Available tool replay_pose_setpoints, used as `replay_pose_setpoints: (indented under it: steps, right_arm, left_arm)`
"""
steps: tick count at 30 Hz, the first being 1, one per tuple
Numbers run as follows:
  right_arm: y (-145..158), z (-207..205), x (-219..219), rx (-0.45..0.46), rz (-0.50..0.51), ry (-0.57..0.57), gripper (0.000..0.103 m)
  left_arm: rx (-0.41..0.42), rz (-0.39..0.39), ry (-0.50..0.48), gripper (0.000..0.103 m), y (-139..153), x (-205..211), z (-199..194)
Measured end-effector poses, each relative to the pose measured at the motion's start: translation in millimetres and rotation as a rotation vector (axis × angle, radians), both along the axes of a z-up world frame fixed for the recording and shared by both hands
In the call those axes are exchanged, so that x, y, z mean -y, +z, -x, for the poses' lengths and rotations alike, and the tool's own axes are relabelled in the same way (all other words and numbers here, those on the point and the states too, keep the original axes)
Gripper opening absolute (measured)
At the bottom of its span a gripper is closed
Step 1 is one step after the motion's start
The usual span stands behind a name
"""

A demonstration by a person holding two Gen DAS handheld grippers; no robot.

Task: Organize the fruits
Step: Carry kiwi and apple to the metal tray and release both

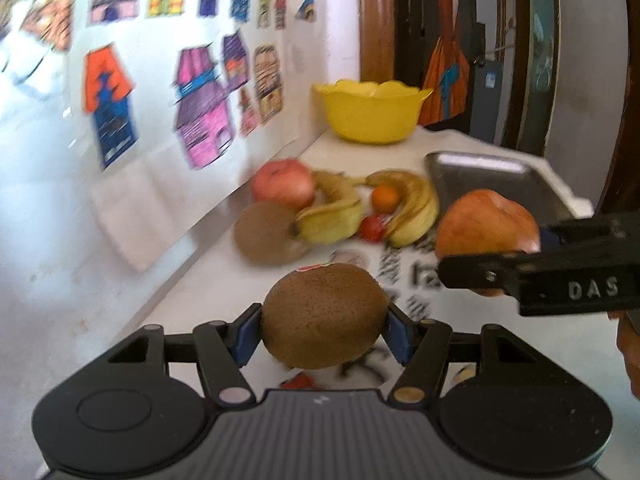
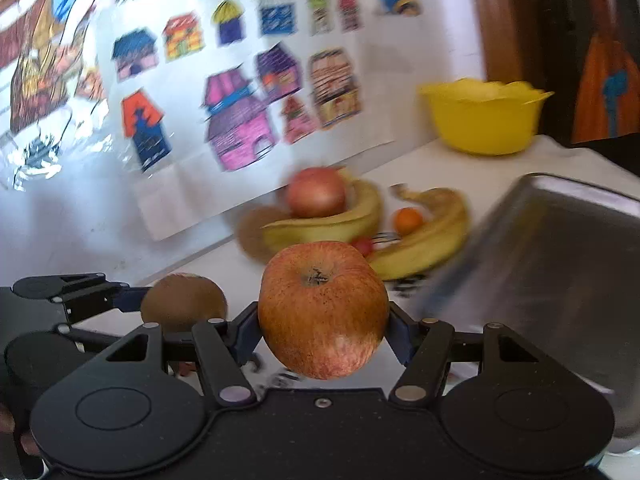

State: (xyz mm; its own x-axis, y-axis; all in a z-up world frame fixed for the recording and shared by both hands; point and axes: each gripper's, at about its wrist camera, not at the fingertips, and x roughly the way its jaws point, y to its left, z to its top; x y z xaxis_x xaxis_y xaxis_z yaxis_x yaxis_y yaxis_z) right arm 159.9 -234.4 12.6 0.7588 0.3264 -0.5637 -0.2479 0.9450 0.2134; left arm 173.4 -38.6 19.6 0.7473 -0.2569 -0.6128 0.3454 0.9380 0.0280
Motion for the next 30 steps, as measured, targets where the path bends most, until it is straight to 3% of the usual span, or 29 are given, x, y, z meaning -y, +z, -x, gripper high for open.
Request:
replay_pose_setpoints:
  steps: [7, 12, 16, 22, 30]
  right_arm:
    - [21.4, 7.9, 69.6, 0.084, 0.052, -0.08, 0.065]
    - [26.6, -3.0, 114.9, 0.12, 0.084, -0.133, 0.065]
    - [22.4, -18.8, 144.9, 0.149, 0.087, -0.196, 0.065]
    - [7.0, -49.4, 171.7, 0.154, 0.071, -0.238, 0.065]
    - [-23.6, -79.0, 177.2, 0.08, 0.084, -0.232, 0.065]
  left_arm:
    - [0.088, 0.037, -0.018, 0.067, 36.8, 59.0, -14.2]
    - [0.097, 0.095, -0.006, 0.067, 44.3, 103.8, -40.5]
    - [0.091, 0.114, -0.011, 0.067, 33.3, 134.2, -64.6]
    - [0.047, 0.082, -0.038, 0.067, 4.3, 164.9, -93.1]
    - [0.024, 0.033, -0.093, 0.068, -22.0, 182.7, -100.5]
